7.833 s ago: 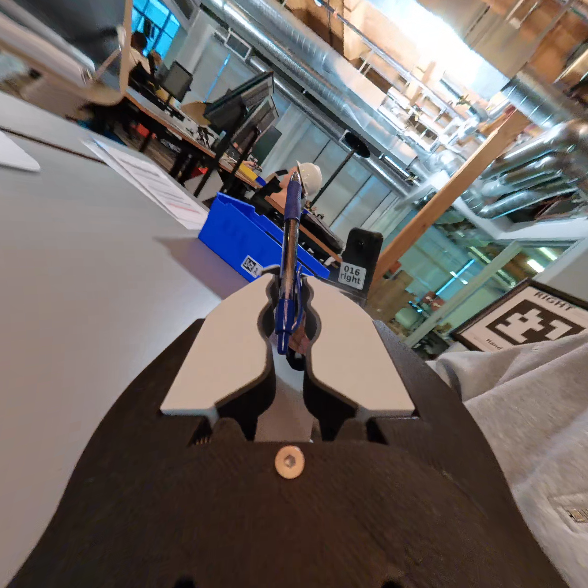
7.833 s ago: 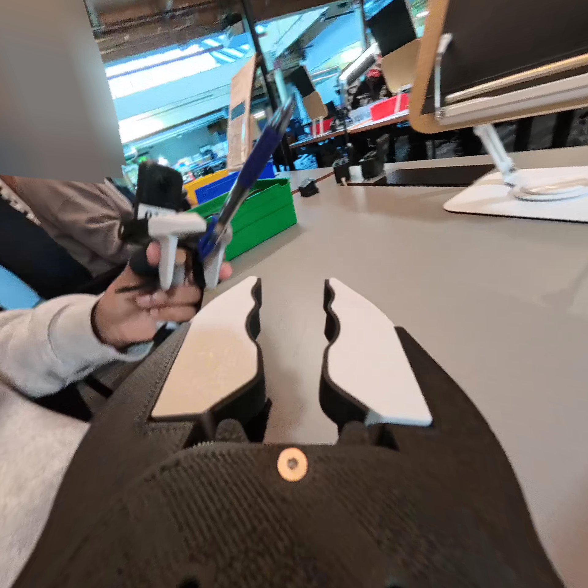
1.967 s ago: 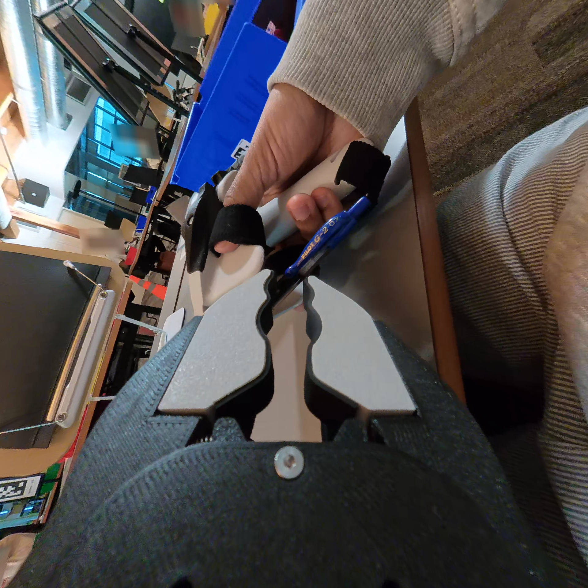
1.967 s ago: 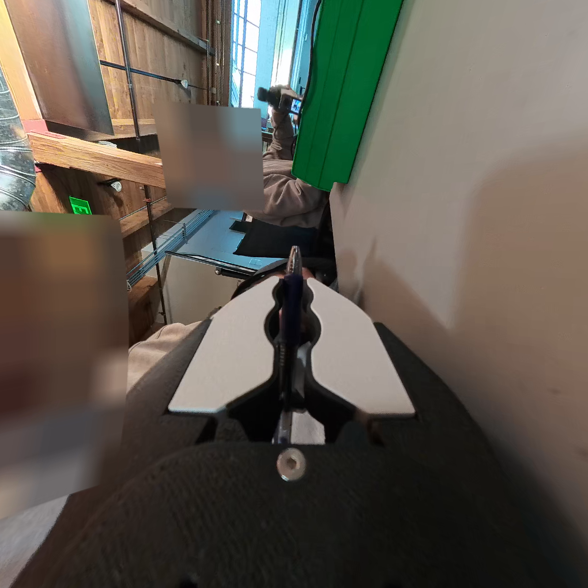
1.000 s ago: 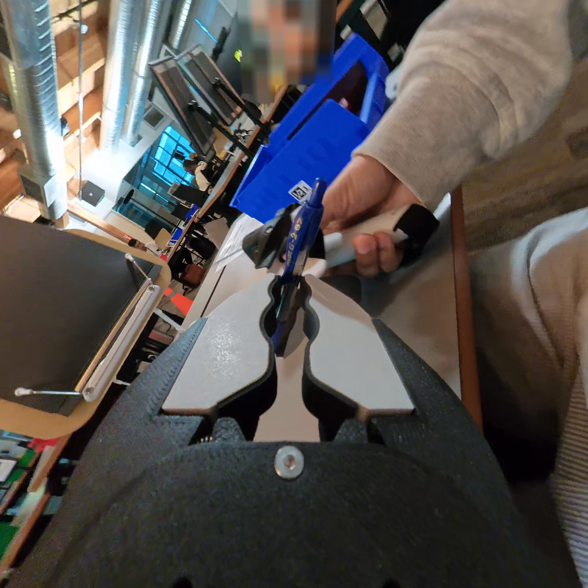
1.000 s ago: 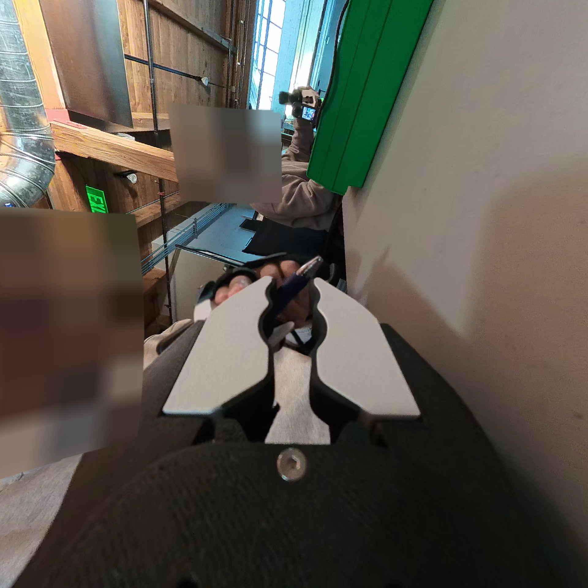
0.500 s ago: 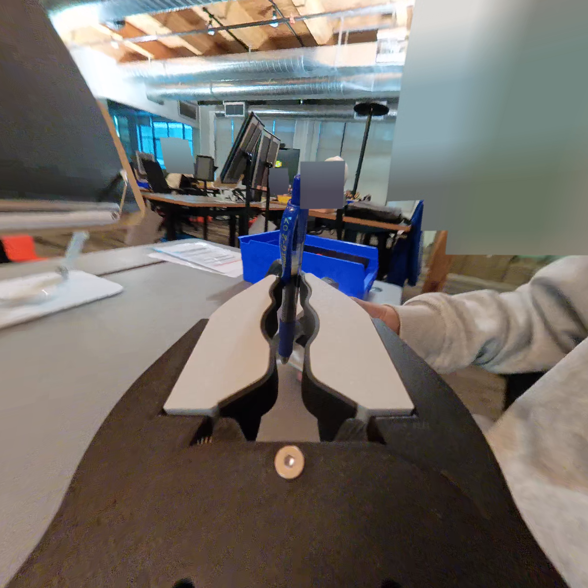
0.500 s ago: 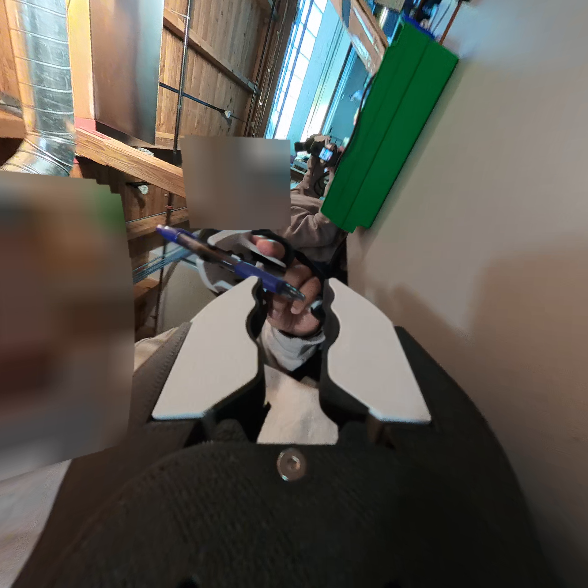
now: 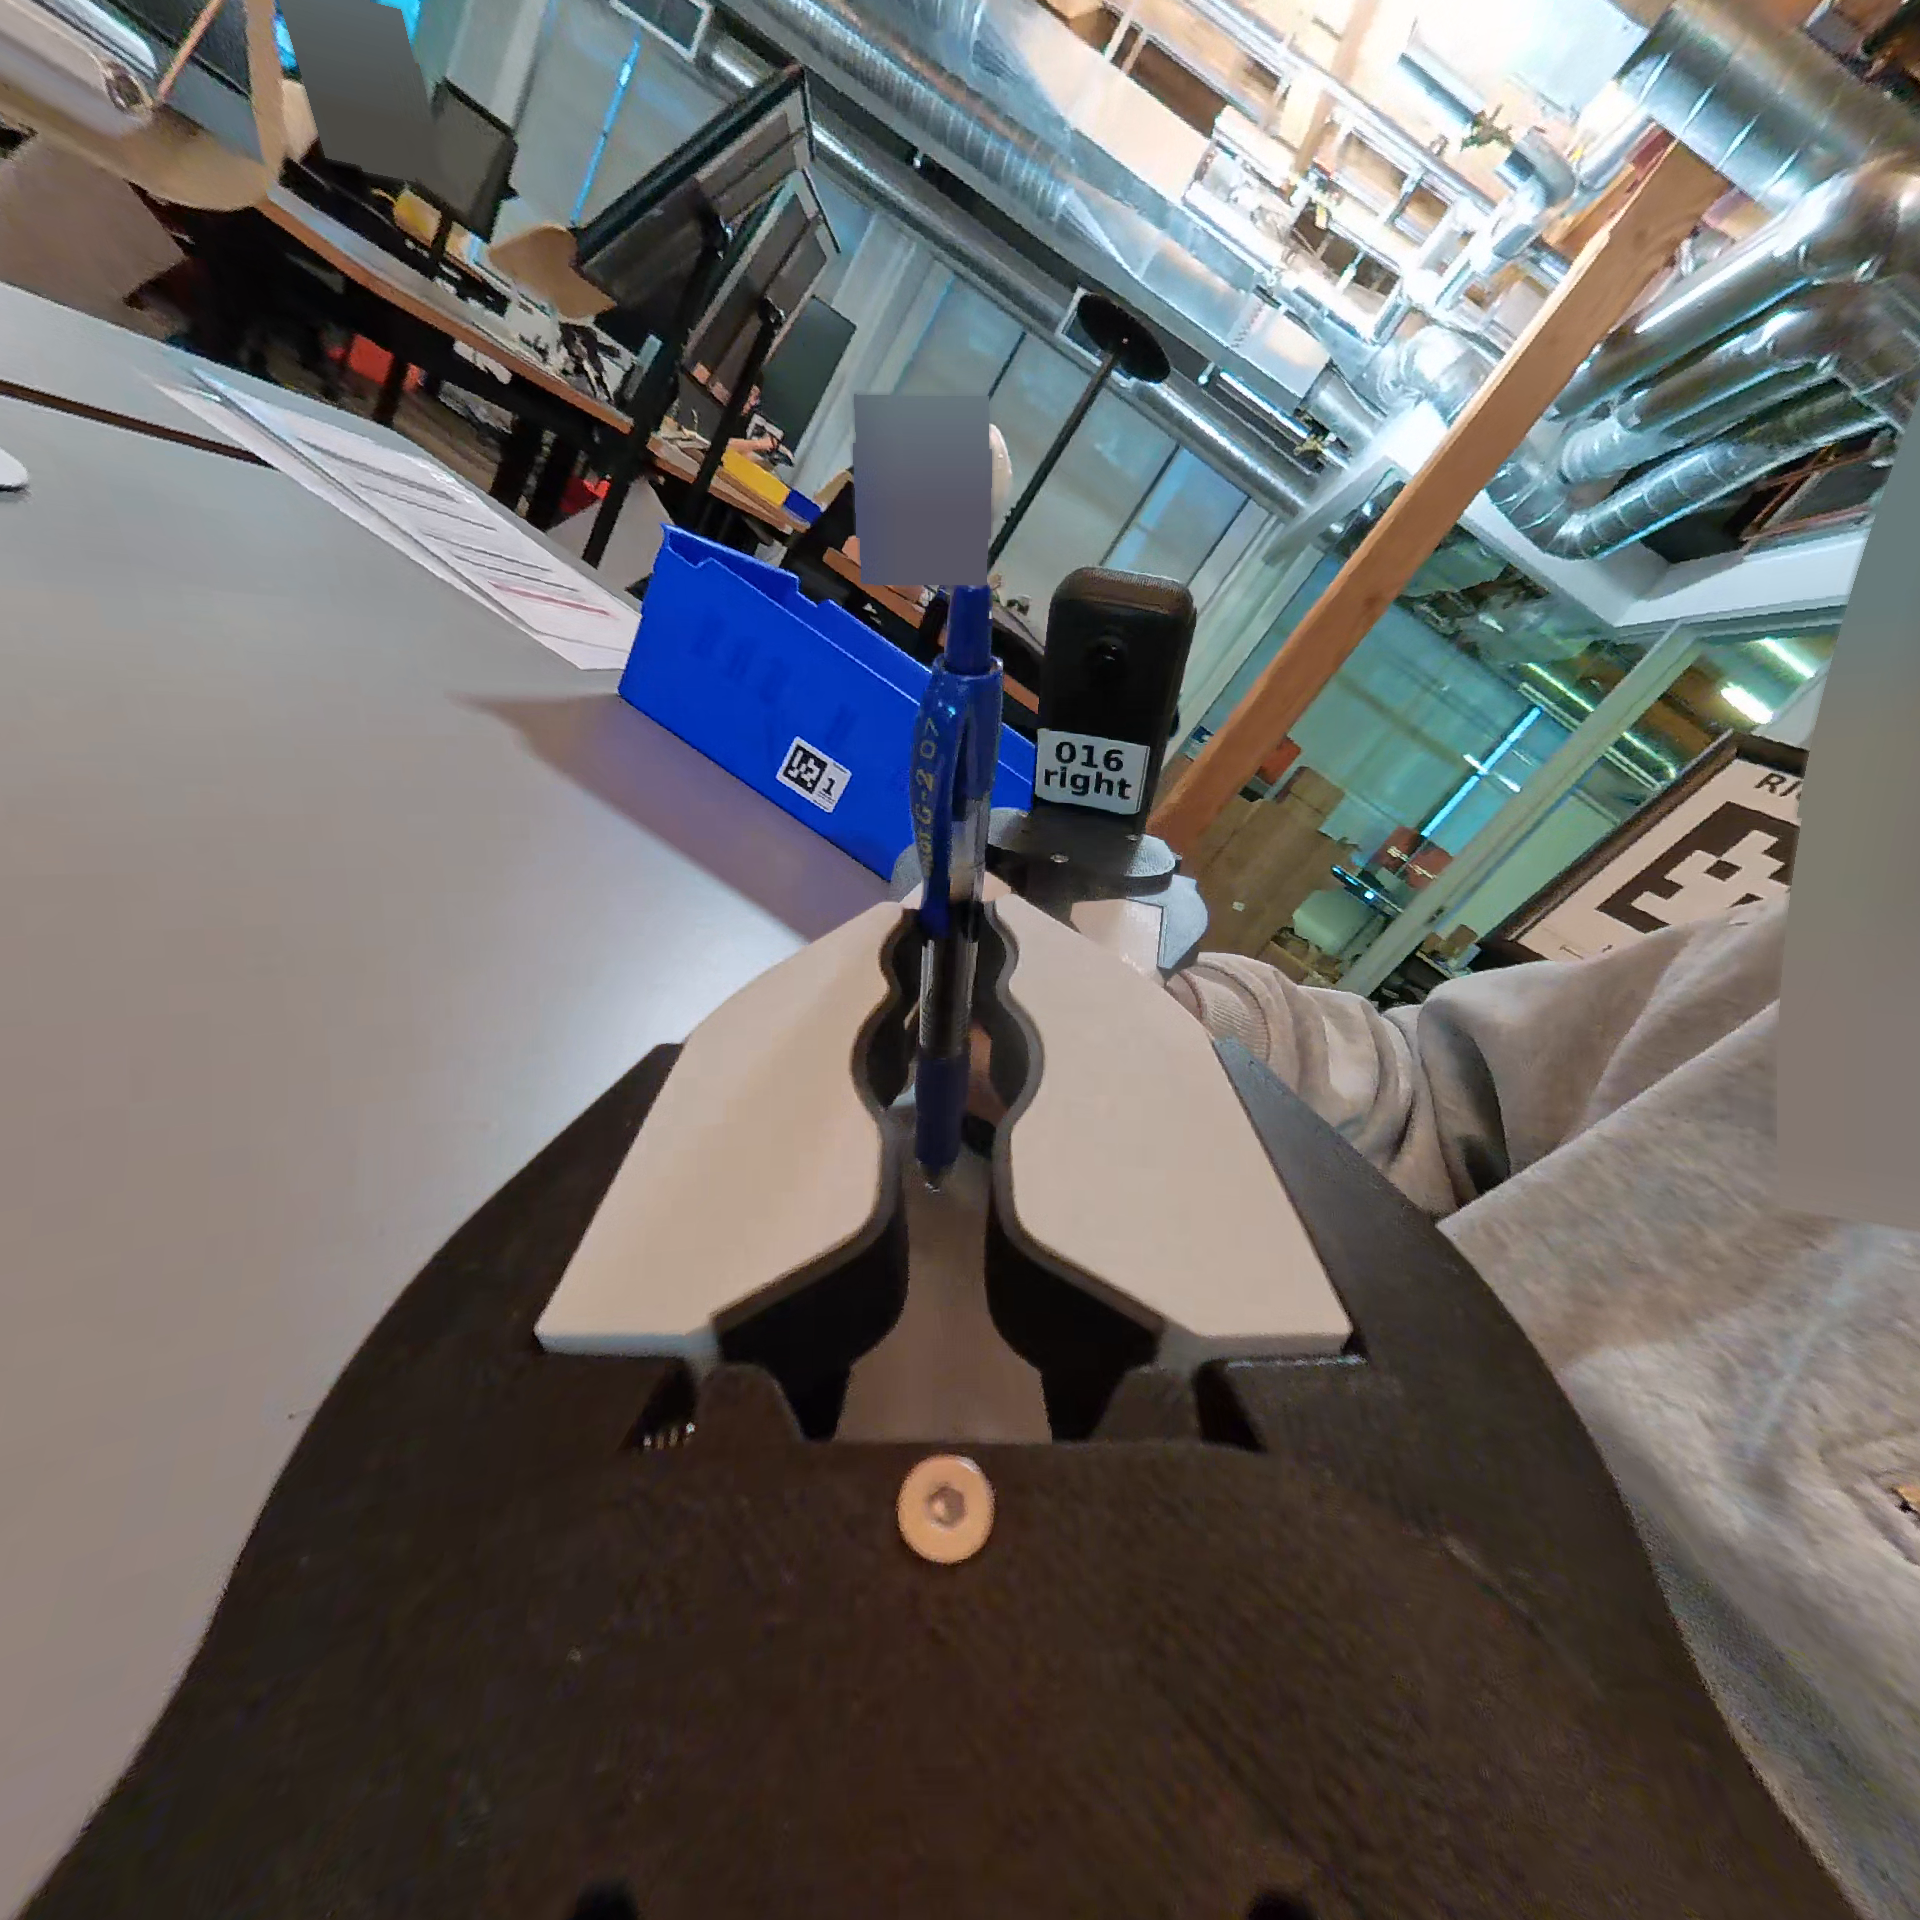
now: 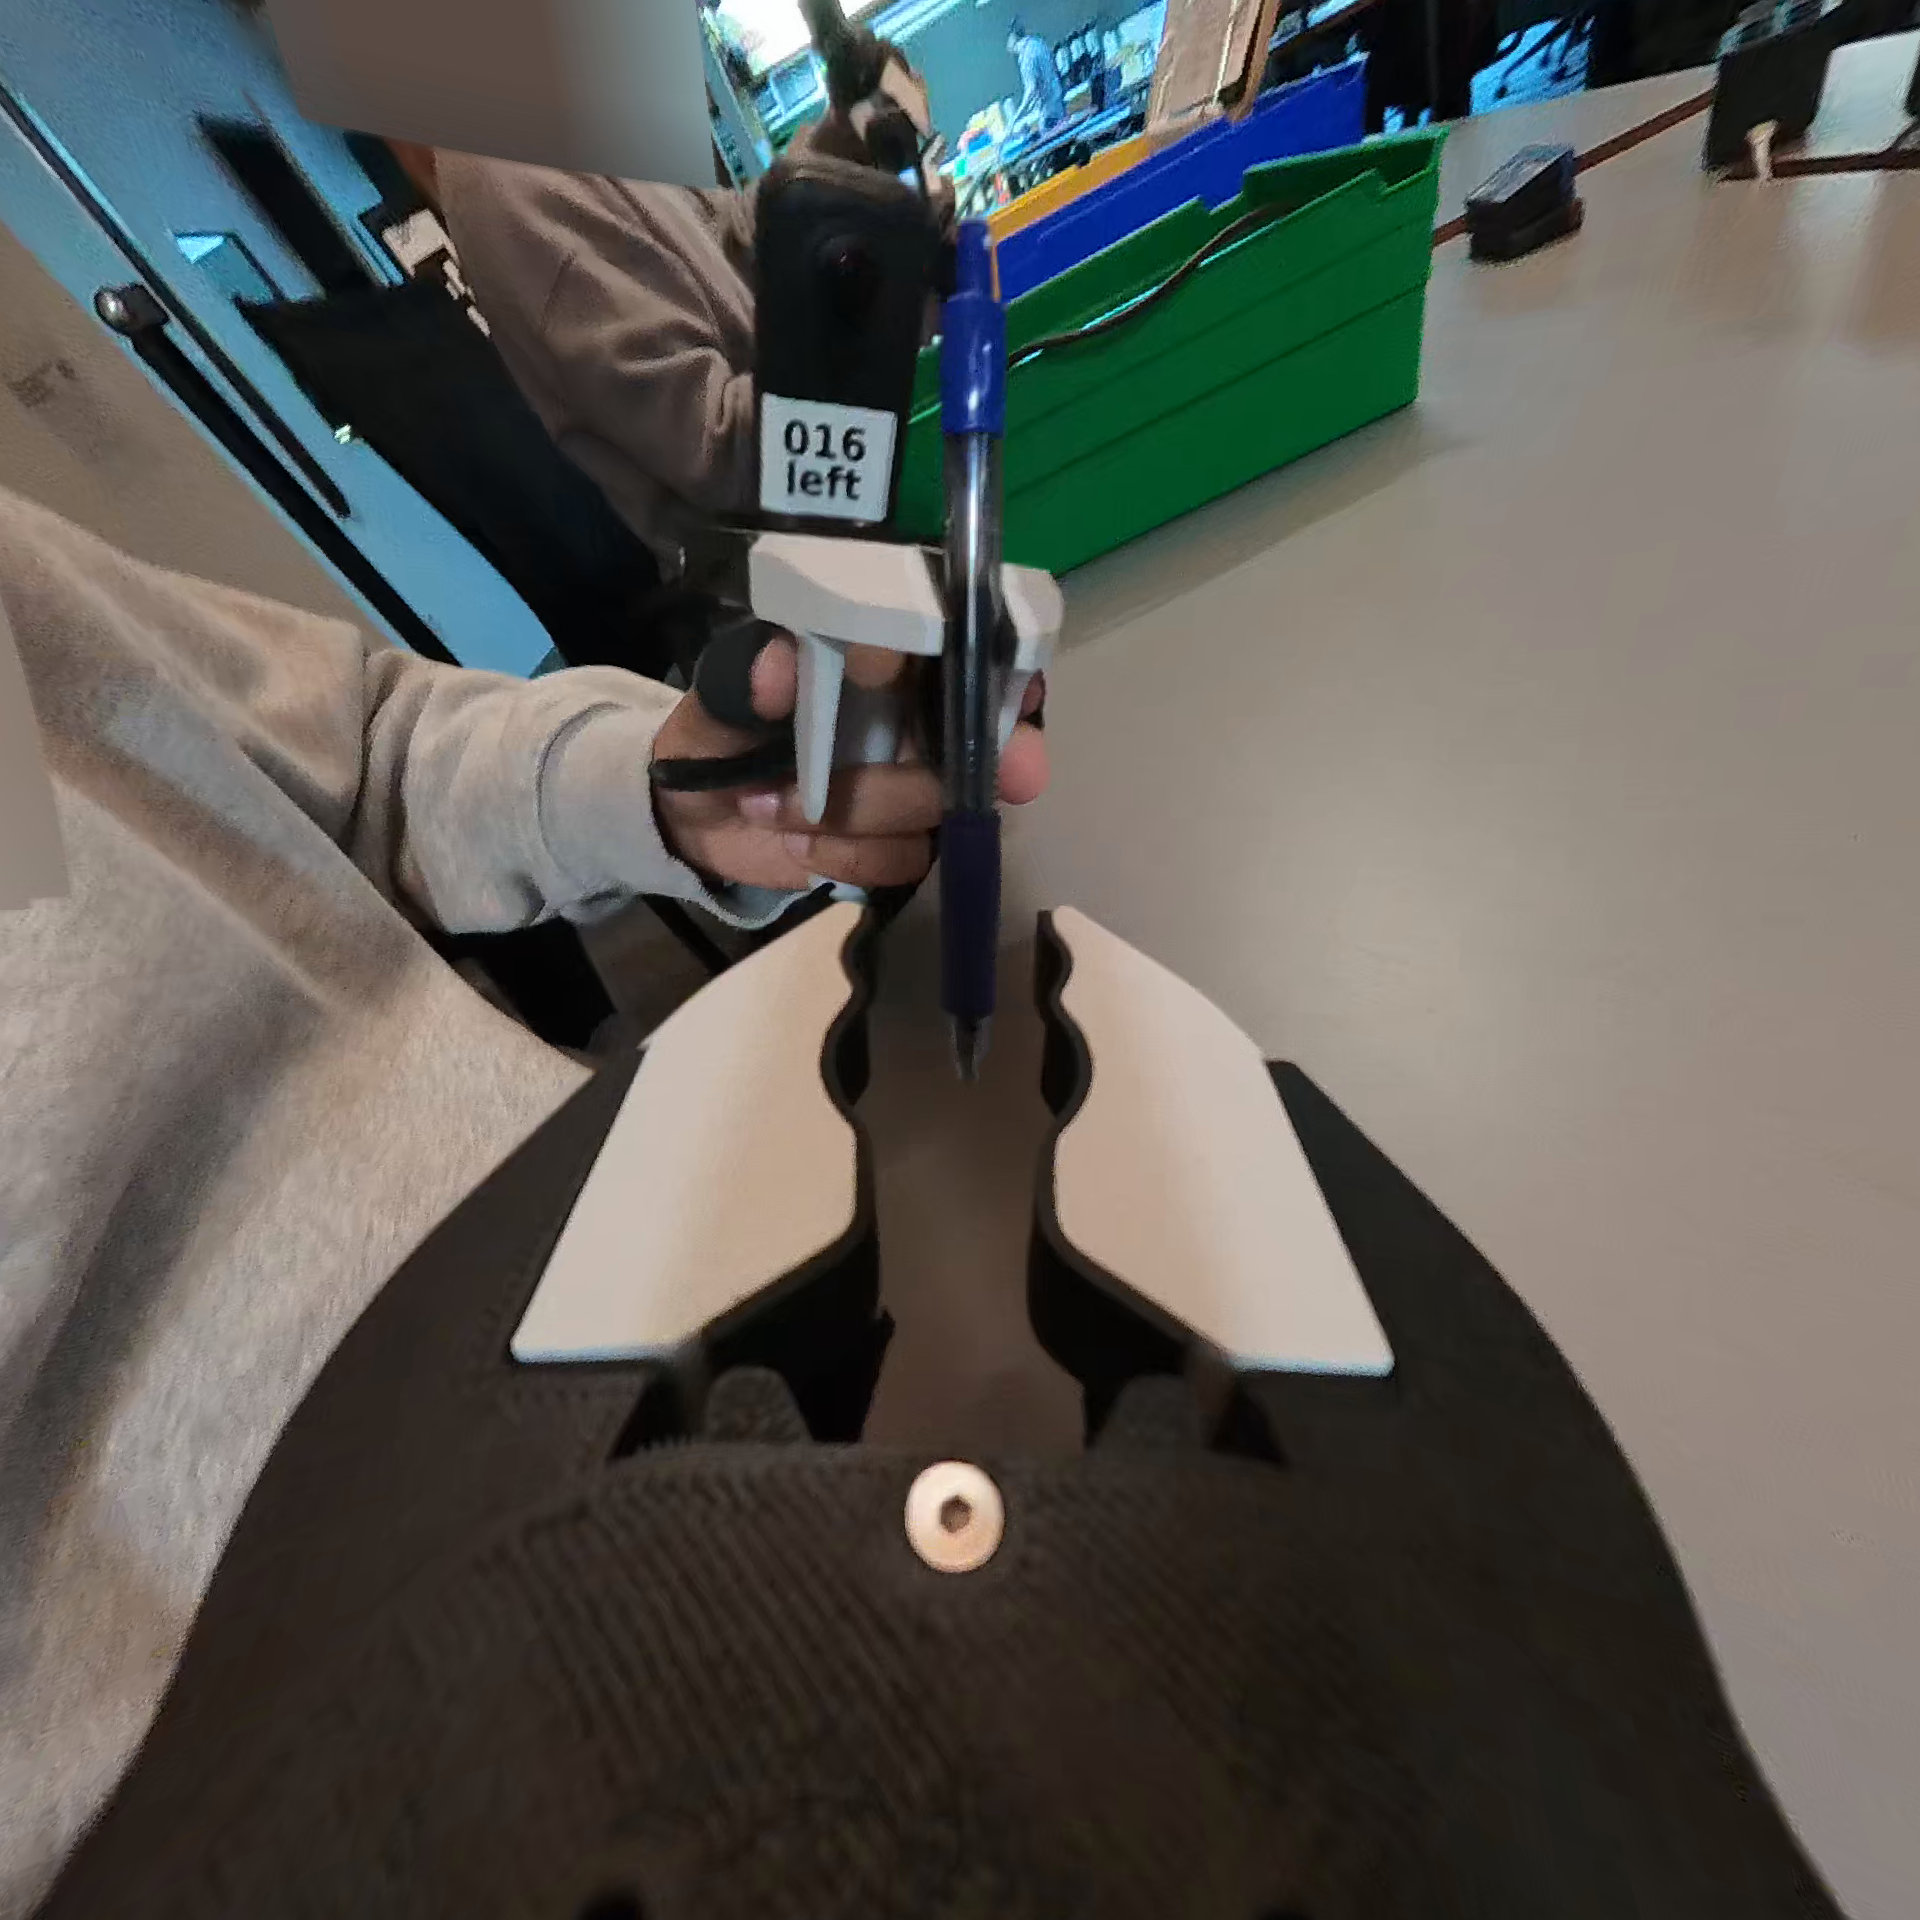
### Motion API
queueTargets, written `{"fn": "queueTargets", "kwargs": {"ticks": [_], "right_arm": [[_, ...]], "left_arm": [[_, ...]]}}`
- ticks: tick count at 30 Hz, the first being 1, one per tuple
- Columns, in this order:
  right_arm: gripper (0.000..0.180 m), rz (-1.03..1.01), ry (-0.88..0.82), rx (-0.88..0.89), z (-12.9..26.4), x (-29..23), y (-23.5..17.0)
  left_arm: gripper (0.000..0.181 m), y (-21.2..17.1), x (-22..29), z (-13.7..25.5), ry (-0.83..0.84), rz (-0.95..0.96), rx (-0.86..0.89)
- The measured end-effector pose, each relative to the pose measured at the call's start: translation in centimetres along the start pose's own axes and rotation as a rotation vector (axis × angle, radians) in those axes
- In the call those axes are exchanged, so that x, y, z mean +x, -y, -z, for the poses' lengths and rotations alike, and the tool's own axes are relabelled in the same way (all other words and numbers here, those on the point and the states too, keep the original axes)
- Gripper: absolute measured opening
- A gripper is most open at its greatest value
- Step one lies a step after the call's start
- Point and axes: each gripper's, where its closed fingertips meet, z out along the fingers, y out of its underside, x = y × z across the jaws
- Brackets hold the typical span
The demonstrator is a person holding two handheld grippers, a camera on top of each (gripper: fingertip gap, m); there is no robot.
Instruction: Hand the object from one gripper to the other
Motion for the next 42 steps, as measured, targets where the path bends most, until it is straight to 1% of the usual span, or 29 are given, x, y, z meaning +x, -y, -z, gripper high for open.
{"fn": "queueTargets", "kwargs": {"ticks": [7, 9, 10, 11, 14, 16, 17, 19, 22, 28, 33, 36, 39, 42], "right_arm": [[0.026, -0.119, 0.072, -0.054, -0.5, -0.6, -1.0], [0.022, -0.159, 0.100, -0.096, -0.8, -1.0, -1.8], [0.014, -0.168, 0.105, -0.118, -1.0, -1.2, -2.1], [0.011, -0.169, 0.109, -0.130, -1.1, -1.3, -2.3], [0.011, -0.154, 0.134, -0.141, -1.3, -2.0, -2.4], [0.011, -0.155, 0.138, -0.127, -1.3, -2.2, -2.2], [0.011, -0.159, 0.142, -0.112, -1.3, -2.2, -2.0], [0.011, -0.177, 0.154, -0.065, -1.1, -2.3, -1.2], [0.011, -0.222, 0.171, 0.023, -0.5, -2.0, 0.2], [0.011, -0.302, 0.208, 0.166, 0.8, -1.4, 2.2], [0.011, -0.294, 0.215, 0.256, 1.4, -1.1, 3.2], [0.011, -0.264, 0.193, 0.245, 1.1, -1.0, 2.9], [0.011, -0.235, 0.178, 0.189, 0.3, -1.4, 2.1], [0.011, -0.250, 0.186, 0.146, -0.6, -2.1, 1.5]], "left_arm": [[0.010, 0.1, 0.3, 0.0, -0.055, 0.066, 0.013], [0.010, 0.3, 0.3, 0.1, -0.071, 0.095, 0.026], [0.010, 0.4, 0.4, 0.2, -0.088, 0.115, 0.035], [0.010, 0.3, 0.4, 0.2, -0.101, 0.136, 0.034], [0.010, 0.3, 1.0, 0.0, -0.145, 0.162, 0.041], [0.010, 0.5, 1.3, -0.1, -0.150, 0.144, 0.056], [0.016, 0.6, 1.3, -0.1, -0.141, 0.128, 0.070], [0.042, 1.0, 1.0, -0.2, -0.108, 0.105, 0.097], [0.053, 1.2, 1.0, -0.2, -0.105, 0.099, 0.120], [0.051, 0.6, 1.2, -0.5, -0.104, 0.086, 0.091], [0.048, 0.3, 1.3, -0.7, -0.097, 0.064, 0.070], [0.042, 0.4, 1.6, -0.6, -0.109, 0.047, 0.075], [0.037, 0.8, 1.7, -0.4, -0.115, 0.033, 0.095], [0.034, 1.0, 1.6, -0.2, -0.115, 0.043, 0.110]]}}
